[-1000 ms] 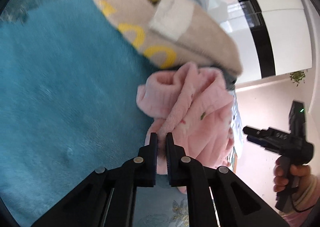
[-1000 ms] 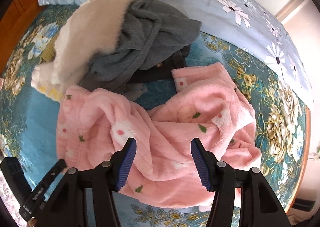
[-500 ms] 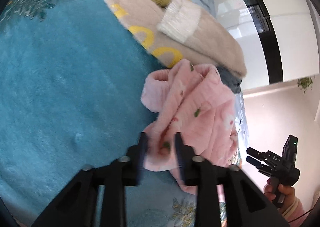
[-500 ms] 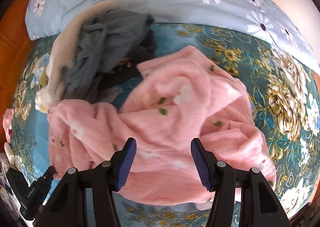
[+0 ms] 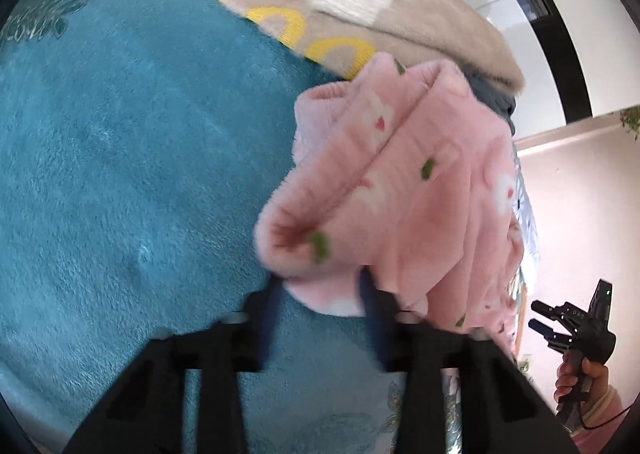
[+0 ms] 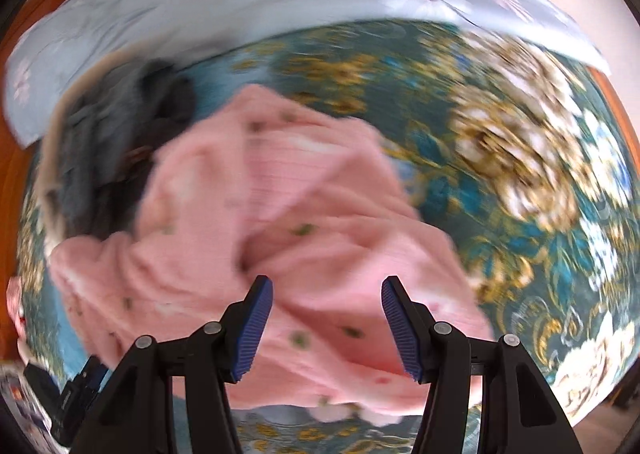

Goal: Fold clothes
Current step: 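Grasp a pink fleece edge with the left tool while the right tool grasps another edge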

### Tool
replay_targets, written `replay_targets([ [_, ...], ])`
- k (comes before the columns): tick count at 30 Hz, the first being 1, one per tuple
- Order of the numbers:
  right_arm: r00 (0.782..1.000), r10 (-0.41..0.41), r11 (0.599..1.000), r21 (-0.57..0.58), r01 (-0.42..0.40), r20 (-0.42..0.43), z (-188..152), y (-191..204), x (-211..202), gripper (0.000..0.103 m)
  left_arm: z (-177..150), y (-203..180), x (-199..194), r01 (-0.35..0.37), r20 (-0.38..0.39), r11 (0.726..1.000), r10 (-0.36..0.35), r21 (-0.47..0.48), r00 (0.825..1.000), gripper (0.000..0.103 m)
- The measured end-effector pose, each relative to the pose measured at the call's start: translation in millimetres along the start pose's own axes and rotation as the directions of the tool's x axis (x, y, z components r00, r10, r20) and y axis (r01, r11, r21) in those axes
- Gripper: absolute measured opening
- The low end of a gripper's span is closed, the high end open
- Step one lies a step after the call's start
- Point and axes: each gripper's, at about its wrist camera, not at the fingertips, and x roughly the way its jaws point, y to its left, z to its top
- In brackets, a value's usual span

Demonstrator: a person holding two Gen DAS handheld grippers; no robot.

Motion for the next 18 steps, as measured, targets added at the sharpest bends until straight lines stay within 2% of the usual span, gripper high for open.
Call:
replay_targets([
  [2, 1.0, -0.006, 0.998, 0.064, 0.007, -0.011, -4.5, -24.4, 4.1, 0.061, 1.6, -2.3, -0.4, -0.011, 0.001, 1.0, 0.011, -0.002, 1.0, 0.007],
  [3, 1.0, -0.008, 0.995, 0.095, 0.009, -0.016, -6.9, -36.2, 6.0, 0.061, 2.3, -2.8, -2.2, -0.015, 0.006, 1.0, 0.015, -0.006, 1.0, 0.005],
  [5, 1.0, -0.013, 0.99, 0.143, 0.017, -0.026, -12.5, -56.9, 9.7, 0.061, 5.6, 4.5, -23.5, -0.01, 0.07, 0.999, 0.013, -0.041, 0.997, 0.0],
  [7, 0.999, -0.021, 0.985, 0.173, 0.026, -0.031, -16.7, -73.1, 12.0, 0.061, 8.8, 11.8, -44.8, -0.003, 0.133, 0.997, 0.013, -0.075, 0.991, 0.0],
  [10, 0.999, -0.016, 0.974, 0.226, 0.022, -0.028, -22.8, -94.3, 13.9, 0.061, 13.8, 22.7, -76.8, 0.011, 0.227, 0.992, 0.018, -0.126, 0.974, 0.0],
  [14, 1.0, -0.008, 0.96, 0.278, 0.013, -0.02, -29.0, -116.5, 18.7, 0.061, 20.2, 37.4, -117.8, 0.036, 0.344, 0.981, 0.032, -0.189, 0.939, 0.0],
  [17, 0.999, 0.002, 0.945, 0.327, 0.009, -0.033, -34.7, -128.3, 29.0, 0.061, 33.7, 43.8, -91.1, 0.013, 0.287, 0.975, 0.052, -0.221, 0.957, 0.0],
  [18, 0.999, 0.01, 0.941, 0.338, 0.004, -0.039, -36.8, -129.8, 32.8, 0.061, 28.2, 44.7, -87.2, 0.01, 0.264, 0.975, 0.05, -0.224, 0.963, 0.0],
])
